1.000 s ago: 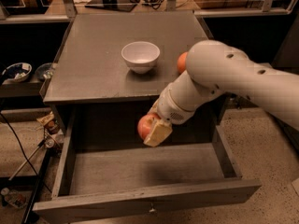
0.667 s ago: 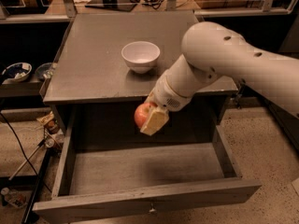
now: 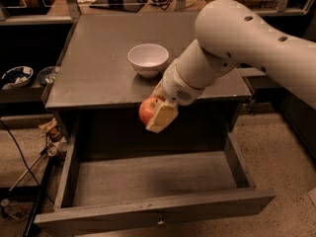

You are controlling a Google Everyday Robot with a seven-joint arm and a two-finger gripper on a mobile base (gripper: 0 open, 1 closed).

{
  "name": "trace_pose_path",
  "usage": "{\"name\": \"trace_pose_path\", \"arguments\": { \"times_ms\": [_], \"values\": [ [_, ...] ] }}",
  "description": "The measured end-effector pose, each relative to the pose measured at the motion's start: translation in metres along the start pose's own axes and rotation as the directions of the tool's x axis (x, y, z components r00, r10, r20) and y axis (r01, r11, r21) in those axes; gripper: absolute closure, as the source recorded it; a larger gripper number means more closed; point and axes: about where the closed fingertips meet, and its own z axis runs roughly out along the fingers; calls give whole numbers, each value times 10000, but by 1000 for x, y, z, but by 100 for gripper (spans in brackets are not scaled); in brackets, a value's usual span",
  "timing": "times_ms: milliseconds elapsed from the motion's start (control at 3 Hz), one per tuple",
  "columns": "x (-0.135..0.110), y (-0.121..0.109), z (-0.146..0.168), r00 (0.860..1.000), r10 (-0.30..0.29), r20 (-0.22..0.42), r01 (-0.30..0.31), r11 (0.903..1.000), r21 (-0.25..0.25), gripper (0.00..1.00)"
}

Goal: Pick apple from top drawer and place on counter

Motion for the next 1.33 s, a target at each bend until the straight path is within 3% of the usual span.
{"name": "trace_pose_path", "arguments": {
  "times_ms": [333, 667, 1000, 1333],
  "values": [
    [-15, -17, -1, 9994, -344, -10, 344, 9994, 92, 100],
    [-47, -40, 2, 9949, -1003, 115, 1002, 9949, 109, 100],
    [-46, -40, 2, 9949, -998, 113, 997, 9950, 107, 100],
    [-70, -57, 16, 9895, -1409, 326, 1407, 9900, 89, 100]
  ]
}}
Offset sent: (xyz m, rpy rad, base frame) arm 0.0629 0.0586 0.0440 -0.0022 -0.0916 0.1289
